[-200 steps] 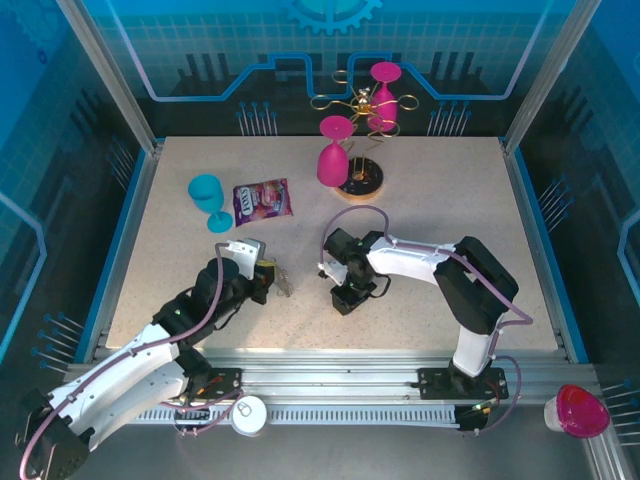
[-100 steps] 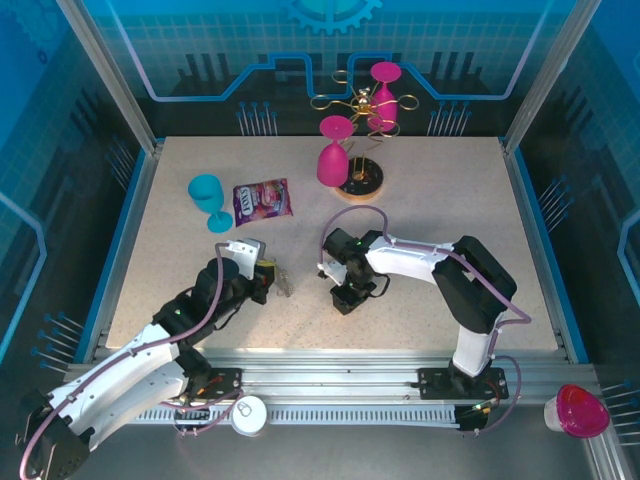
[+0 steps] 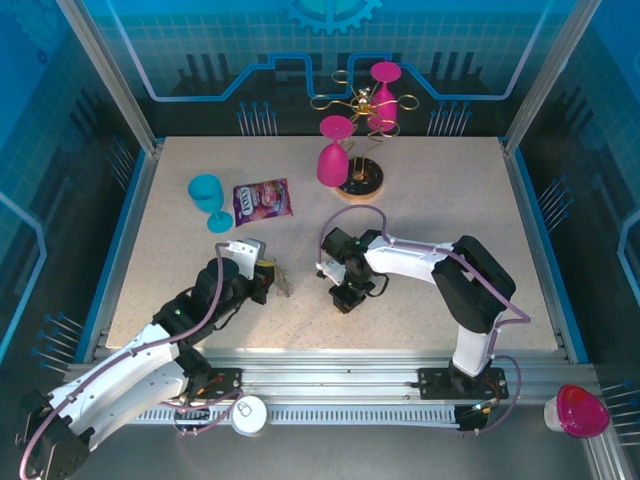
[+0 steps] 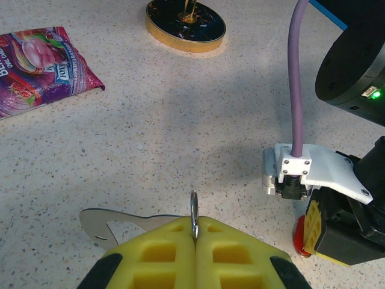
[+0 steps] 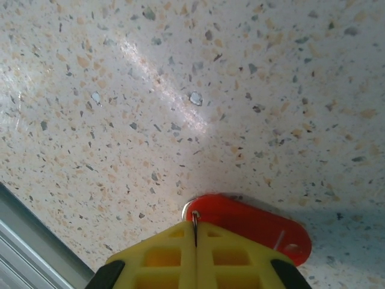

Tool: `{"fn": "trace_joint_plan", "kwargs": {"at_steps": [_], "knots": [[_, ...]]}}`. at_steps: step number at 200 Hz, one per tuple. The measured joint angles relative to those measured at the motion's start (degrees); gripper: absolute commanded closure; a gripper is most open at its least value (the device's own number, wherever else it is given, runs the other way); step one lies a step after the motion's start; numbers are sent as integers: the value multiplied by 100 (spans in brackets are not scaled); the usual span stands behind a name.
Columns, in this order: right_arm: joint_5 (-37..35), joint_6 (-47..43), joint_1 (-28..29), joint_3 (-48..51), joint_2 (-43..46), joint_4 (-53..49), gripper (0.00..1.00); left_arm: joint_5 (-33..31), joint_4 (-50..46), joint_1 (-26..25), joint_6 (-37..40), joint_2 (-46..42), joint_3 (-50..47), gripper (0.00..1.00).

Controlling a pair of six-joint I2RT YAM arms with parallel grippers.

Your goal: Put the keys on the keyring

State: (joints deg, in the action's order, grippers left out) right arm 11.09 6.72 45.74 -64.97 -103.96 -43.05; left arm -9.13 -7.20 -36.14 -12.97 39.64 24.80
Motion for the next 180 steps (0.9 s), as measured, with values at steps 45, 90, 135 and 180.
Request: {"fn": "trace_joint_plan", "kwargs": {"at_steps": [45,90,135,180], "knots": [[-61,-210,0,260,990,129,100,87,-22,-22,203,-15,7,100],[-354,-511,0,876,2459,728,100,566,162,-380,955,310,142,100],[-22,-896,-173,1338,3512,1521,100,1749,997,-444,2076,859,131,100],[800,-1117,-481,1644,3928,2083,100,2778,1659,-444,2863,1440,129,100]]}}
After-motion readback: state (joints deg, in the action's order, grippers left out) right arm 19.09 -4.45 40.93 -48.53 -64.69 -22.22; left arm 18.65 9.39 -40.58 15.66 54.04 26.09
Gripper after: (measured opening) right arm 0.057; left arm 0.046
